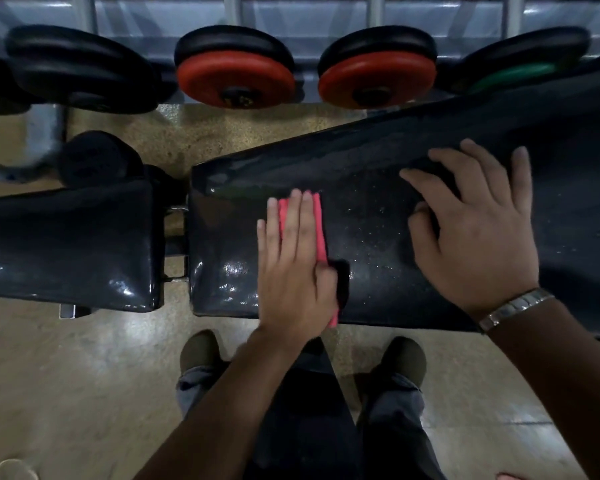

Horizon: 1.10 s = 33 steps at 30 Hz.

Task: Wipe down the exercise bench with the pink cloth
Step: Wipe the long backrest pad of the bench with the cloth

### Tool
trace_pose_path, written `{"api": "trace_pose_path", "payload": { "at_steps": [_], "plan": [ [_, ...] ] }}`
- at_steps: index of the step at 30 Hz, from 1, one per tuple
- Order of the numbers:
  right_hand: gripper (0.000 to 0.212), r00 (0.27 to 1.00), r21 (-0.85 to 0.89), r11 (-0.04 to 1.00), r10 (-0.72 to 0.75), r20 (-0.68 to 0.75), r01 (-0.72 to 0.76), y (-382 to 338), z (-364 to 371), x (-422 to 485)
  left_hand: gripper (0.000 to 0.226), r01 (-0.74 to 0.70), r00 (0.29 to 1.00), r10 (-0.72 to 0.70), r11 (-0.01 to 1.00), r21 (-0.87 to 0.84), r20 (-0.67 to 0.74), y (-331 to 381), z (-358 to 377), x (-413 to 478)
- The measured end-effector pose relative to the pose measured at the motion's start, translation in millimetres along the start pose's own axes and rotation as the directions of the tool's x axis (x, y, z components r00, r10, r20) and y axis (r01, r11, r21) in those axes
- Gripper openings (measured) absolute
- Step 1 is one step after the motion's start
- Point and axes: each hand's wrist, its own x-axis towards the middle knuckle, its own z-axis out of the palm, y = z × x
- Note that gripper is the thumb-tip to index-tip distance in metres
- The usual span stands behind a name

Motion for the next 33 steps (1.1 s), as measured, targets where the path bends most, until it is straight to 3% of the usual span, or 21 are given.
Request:
{"api": "trace_pose_path", "payload": {
  "at_steps": [2, 6, 7, 13, 19, 24, 26, 30, 33],
  "plan": [
    [0.044, 1.000, 0.002, 1.000, -0.004, -0.002, 0.004, 0.2, 0.6, -0.5, 0.086, -0.018, 1.000, 0.018, 0.998, 0.053, 0.004, -16.7, -1.7, -12.8],
    [0.044, 1.000, -0.008, 1.000, -0.005, -0.008, 0.005, -0.8, 2.2, -0.7, 0.081, 0.334, 0.934, -0.334, 0.942, -0.022, -0.124, 6.5, 9.4, 4.6],
    [0.044, 1.000, -0.012, 1.000, -0.003, -0.009, 0.002, -0.7, 1.9, -1.0, 0.080, 0.368, 0.917, -0.371, 0.929, -0.046, -0.149, 19.0, 12.9, 7.3],
    [0.045, 1.000, 0.002, 1.000, -0.013, -0.006, 0.013, 0.7, 2.4, -1.8, 0.083, 0.118, 0.991, -0.116, 0.992, 0.040, -0.061, 10.3, 13.4, -25.9],
    [0.044, 0.999, 0.002, 1.000, -0.011, -0.038, 0.011, -0.1, 1.9, -0.6, 0.080, 0.415, 0.882, -0.428, 0.904, -0.105, -0.195, 42.7, 22.2, 16.6],
    [0.044, 0.999, 0.020, 0.999, -0.026, -0.027, 0.026, 1.7, 2.4, -1.9, 0.081, 0.163, 0.982, -0.162, 0.987, -0.002, -0.097, 37.8, 21.8, -19.4],
    [0.044, 0.999, 0.049, 0.998, -0.031, -0.028, 0.032, 3.8, 0.8, -1.7, 0.081, 0.207, 0.973, -0.204, 0.978, 0.017, -0.103, 21.6, 19.4, -14.1],
    [0.043, 0.998, 0.084, 0.995, -0.041, -0.054, 0.045, 11.7, -9.2, -0.9, 0.084, 0.464, 0.862, -0.470, 0.882, -0.077, -0.187, 44.2, 23.5, 20.2],
    [0.042, 0.996, 0.030, 1.000, 0.012, -0.085, -0.009, 23.0, -17.0, -0.2, 0.083, 0.430, 0.880, -0.438, 0.899, -0.082, -0.181, 71.4, 31.1, 6.1]
  ]
}}
